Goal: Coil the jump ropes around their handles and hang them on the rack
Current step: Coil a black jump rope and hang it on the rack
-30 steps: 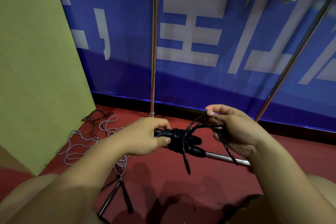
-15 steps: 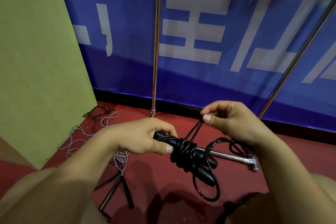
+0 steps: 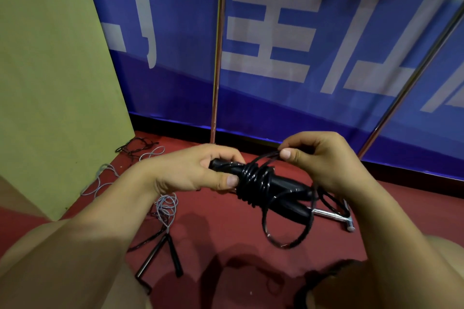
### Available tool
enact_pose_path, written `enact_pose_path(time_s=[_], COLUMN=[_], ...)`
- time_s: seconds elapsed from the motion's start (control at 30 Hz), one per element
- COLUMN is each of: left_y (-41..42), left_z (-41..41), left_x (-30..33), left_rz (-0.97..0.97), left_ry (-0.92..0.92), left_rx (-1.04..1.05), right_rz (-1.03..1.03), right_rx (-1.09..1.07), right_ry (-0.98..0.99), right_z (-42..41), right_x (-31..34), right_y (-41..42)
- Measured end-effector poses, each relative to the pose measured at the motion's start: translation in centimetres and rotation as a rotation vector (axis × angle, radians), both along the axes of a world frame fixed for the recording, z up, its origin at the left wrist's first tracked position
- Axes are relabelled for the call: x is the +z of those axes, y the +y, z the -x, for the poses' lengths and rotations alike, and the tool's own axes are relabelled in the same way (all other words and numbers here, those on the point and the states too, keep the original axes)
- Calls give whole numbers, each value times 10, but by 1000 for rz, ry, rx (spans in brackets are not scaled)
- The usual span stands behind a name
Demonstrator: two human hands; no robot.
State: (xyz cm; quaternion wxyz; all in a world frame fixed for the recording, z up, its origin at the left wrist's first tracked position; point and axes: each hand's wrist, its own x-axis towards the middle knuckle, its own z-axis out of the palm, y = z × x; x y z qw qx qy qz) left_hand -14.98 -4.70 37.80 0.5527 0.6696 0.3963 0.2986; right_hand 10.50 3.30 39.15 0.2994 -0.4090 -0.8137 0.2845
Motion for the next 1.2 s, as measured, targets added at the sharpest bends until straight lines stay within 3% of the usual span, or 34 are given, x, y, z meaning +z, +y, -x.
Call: enact_pose_path(time_s=[0.13, 0.37, 0.57, 0.7, 0.97, 1.07, 1.2], left_y=[0, 1, 4, 5, 6, 6, 5], left_z=[2, -9, -14, -15, -12, -3, 12], left_x=[1, -5, -6, -7, -6, -5, -1], left_rz=[-7, 63, 39, 38, 17, 24, -22], left_ry=[-189, -422, -372, -403, -382, -301, -50], left_rx=[60, 117, 358, 444, 415, 378, 231], right_rz=[59, -73, -287, -296, 79, 384, 873], right_rx=[68, 46, 161, 143, 108, 22, 49], right_ry=[157, 31, -42, -30, 183, 408, 579], right_z=[0, 13, 25, 30, 30, 23, 8], right_x=[6, -2, -13, -12, -9, -1, 6], right_y=[-1, -12, -17, -19, -21, -19, -8])
